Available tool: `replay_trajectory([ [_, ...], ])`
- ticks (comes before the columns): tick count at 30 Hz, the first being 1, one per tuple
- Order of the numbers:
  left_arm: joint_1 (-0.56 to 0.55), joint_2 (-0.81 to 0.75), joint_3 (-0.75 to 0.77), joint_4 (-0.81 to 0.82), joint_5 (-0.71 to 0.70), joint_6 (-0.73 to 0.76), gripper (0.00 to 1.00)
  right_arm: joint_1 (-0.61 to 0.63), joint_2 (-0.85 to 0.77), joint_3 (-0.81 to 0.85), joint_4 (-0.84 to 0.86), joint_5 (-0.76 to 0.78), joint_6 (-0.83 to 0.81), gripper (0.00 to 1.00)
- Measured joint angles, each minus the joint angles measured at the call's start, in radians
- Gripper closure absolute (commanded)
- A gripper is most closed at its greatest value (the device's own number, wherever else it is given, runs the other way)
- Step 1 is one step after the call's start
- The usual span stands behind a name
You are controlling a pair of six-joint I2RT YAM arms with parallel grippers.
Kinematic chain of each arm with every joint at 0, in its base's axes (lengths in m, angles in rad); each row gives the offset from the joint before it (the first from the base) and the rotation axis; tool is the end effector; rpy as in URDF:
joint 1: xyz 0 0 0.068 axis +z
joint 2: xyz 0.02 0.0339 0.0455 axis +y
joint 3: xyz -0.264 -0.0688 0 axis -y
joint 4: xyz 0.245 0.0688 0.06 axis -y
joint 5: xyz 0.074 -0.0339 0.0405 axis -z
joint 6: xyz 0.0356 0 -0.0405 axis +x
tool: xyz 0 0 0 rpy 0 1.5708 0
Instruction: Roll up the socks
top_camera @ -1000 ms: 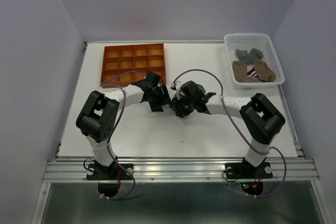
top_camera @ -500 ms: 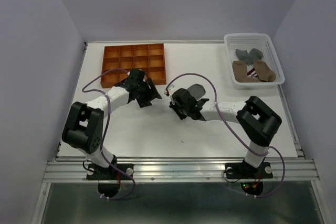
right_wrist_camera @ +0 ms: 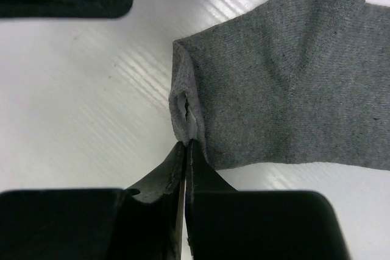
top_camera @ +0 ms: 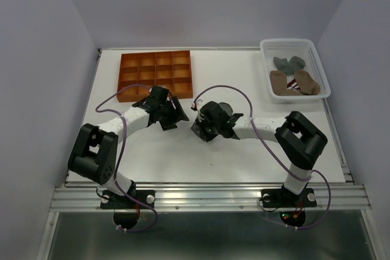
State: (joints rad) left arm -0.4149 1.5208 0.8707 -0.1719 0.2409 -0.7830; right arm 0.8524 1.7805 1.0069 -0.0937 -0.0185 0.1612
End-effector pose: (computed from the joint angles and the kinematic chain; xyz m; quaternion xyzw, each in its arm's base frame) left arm 0.2822 -0.1336 0.1971 -0.1259 0.9164 -0.2971 0.2368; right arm 0.2385 0.2738 0.1599 -0.3210 0.8821 0.1748 0.2970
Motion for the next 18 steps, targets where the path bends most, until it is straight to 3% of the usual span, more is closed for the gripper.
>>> replay_trajectory([
  [18,-0.101,0.002,-0.001,0.029,0.013,-0.016,0.3,-0.192,0.053,0.002,0.068,-0.447,0.283,0.99],
])
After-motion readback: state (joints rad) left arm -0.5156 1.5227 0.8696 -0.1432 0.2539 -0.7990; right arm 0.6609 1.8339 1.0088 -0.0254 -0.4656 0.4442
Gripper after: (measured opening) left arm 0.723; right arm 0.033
